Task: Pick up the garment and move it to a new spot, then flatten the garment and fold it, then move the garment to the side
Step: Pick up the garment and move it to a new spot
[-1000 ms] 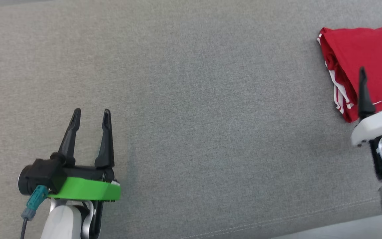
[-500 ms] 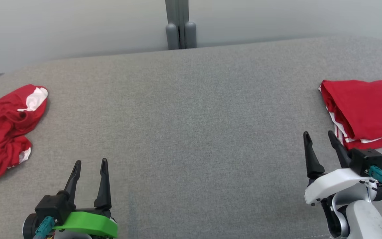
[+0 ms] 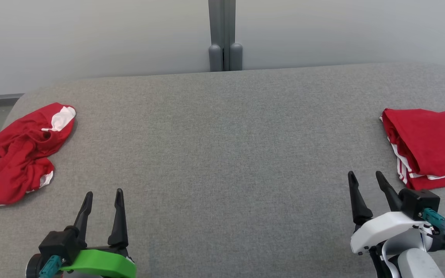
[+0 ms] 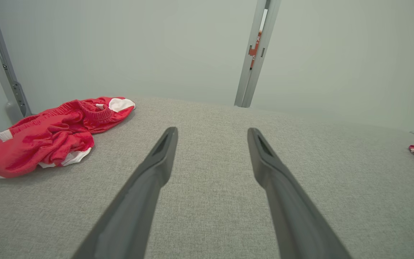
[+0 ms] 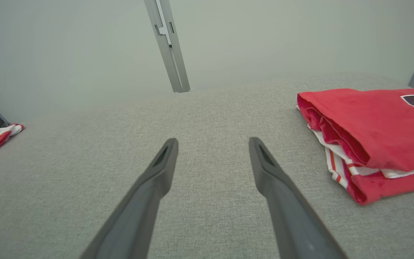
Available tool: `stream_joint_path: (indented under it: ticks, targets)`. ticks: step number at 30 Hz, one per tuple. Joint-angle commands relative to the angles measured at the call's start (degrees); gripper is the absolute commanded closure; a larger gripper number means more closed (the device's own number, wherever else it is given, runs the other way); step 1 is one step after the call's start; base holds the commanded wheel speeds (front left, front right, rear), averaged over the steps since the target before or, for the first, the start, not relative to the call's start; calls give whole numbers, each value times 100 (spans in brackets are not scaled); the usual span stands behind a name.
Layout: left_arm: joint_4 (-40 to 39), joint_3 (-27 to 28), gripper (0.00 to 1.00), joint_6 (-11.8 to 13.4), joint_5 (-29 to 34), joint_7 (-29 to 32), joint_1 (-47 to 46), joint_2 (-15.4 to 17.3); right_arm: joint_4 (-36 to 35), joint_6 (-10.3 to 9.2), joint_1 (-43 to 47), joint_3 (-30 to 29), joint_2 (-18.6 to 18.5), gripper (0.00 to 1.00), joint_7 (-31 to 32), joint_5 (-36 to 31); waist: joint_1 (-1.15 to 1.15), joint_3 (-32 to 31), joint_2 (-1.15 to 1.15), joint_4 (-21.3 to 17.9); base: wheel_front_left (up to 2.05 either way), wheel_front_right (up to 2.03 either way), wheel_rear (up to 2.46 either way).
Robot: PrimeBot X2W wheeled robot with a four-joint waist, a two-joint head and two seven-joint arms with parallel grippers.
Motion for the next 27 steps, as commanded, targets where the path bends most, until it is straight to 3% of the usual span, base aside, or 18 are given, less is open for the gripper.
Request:
stream_joint_path:
  ticks: [1,10,27]
  targets:
    - [16,-18,0,-12,-26,-1,-8,1,11,-7,22,-81,-5,0,-43,-78,0,5,0,18,0,0,0]
    - [29,-67,0,17,-4,-1,-155,5,-15,-6,102,-241,24,0,-47,-149,0,-36,0,360,0,0,0]
    - [31,175,0,35,332,-1,-27,7,18,-6,44,45,22,0,-80,110,0,-60,0,2017,0,0,0]
